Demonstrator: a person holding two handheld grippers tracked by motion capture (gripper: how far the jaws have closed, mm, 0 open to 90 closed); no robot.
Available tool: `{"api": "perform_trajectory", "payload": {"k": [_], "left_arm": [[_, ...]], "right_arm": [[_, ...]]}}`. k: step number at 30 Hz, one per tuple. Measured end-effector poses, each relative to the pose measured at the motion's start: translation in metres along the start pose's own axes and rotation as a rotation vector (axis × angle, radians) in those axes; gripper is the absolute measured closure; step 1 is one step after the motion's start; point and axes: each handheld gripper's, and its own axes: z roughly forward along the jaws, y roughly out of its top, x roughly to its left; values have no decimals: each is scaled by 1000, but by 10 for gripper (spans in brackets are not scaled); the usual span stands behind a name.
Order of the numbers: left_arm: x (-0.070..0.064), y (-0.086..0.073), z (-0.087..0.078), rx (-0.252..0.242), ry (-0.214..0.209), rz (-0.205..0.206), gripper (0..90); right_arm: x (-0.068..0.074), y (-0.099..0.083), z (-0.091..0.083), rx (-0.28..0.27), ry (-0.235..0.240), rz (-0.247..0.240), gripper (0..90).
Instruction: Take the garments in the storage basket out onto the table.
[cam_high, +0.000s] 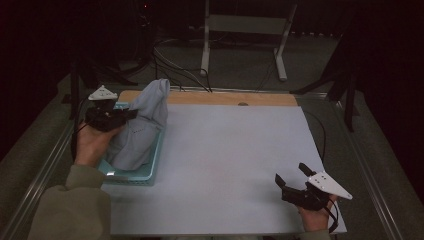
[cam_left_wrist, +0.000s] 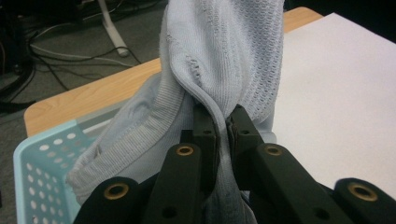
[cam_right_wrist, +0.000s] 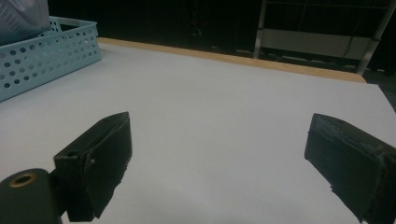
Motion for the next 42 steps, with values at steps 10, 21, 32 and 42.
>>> {"api": "perform_trajectory", "payload": {"k": [10, 21, 32, 42], "left_arm": [[-10, 13, -2, -19, -23, 16, 855], [-27, 28, 6, -23, -53, 37, 854], [-40, 38, 15, -27, -84, 56, 854], [-51, 45, 24, -34, -110, 65, 855]], "right_arm": [[0, 0, 0, -1, -1, 1, 75], [0, 0, 0, -4, -2, 3, 75], [0, 0, -1, -6, -2, 5, 75], [-1, 0, 0, -4, -4, 4, 75]]}}
